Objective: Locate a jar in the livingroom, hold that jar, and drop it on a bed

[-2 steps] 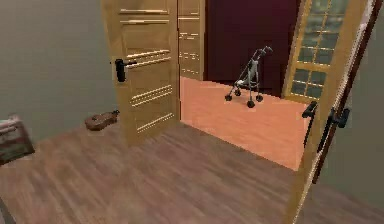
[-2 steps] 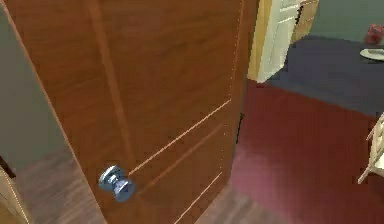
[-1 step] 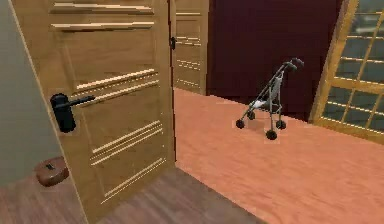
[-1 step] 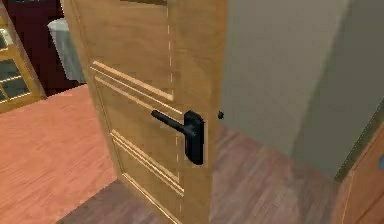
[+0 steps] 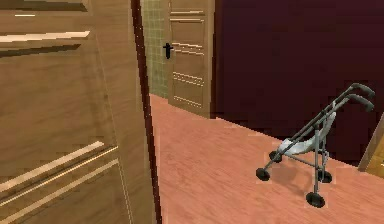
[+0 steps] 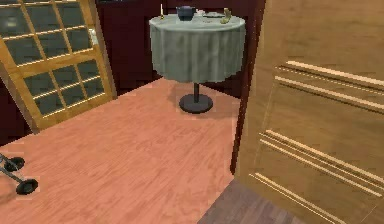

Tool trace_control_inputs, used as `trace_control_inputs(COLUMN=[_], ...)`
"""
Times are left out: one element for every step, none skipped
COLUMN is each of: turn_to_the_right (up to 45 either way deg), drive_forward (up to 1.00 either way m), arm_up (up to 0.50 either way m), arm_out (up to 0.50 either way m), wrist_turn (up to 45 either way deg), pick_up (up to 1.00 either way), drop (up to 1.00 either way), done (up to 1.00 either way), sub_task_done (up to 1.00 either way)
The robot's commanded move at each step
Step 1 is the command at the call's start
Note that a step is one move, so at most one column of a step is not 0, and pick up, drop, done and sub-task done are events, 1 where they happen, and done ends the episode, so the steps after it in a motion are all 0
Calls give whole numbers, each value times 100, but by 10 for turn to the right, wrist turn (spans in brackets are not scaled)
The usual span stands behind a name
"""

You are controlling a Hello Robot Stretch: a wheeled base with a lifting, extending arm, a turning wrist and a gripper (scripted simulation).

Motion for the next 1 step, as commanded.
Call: trace_control_inputs(turn_to_the_right=[60], drive_forward=[0], arm_up=[0], arm_out=[0], wrist_turn=[0], pick_up=[0], drop=[0], done=[0], sub_task_done=[0])
